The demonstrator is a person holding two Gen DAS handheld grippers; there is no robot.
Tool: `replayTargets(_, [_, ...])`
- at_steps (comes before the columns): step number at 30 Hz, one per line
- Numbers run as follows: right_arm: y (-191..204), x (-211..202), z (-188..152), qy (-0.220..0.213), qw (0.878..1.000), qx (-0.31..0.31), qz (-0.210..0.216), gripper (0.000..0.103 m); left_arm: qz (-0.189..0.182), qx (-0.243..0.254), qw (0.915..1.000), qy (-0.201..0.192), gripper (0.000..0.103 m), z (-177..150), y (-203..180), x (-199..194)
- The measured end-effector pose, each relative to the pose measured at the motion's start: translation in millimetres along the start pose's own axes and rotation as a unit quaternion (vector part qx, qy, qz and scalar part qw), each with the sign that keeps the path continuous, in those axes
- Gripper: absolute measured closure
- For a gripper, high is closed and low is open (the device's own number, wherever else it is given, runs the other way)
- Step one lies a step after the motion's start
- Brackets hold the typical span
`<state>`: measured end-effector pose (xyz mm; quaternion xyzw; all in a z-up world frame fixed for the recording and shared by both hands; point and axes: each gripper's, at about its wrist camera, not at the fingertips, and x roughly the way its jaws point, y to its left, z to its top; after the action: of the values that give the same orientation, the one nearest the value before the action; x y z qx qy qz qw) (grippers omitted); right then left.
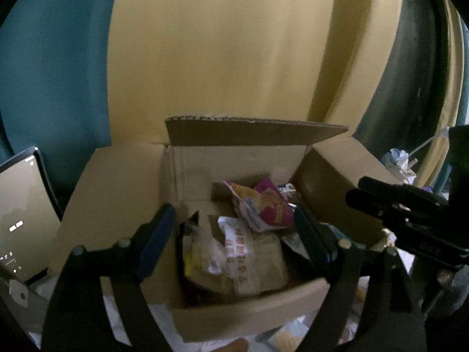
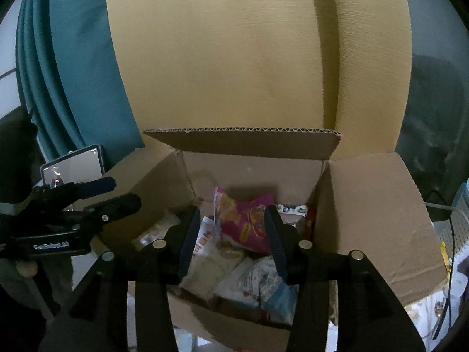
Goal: Organize snacks
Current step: 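Place both held packets into the cardboard box and open both tools, then move both tools back over the remaining snacks on the mat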
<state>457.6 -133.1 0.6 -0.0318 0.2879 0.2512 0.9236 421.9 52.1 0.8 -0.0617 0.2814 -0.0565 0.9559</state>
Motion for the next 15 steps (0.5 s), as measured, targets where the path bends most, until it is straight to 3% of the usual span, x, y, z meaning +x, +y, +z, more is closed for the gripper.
replayTargets(9, [-3.4, -24.5, -20.3, 0.004, 1.0, 0.012, -0.004, 0.054, -0.006, 0.007, 0.9999, 0.006, 0.019, -22.2, -14.3, -32.9])
replayTargets(15, [-3.7, -48.9, -43.4, 0.012, 1.0, 0.026, -0.011, 0.046, -0.02, 0.012, 0.9995, 0.023, 0.019, -46.0, -29.1, -56.5])
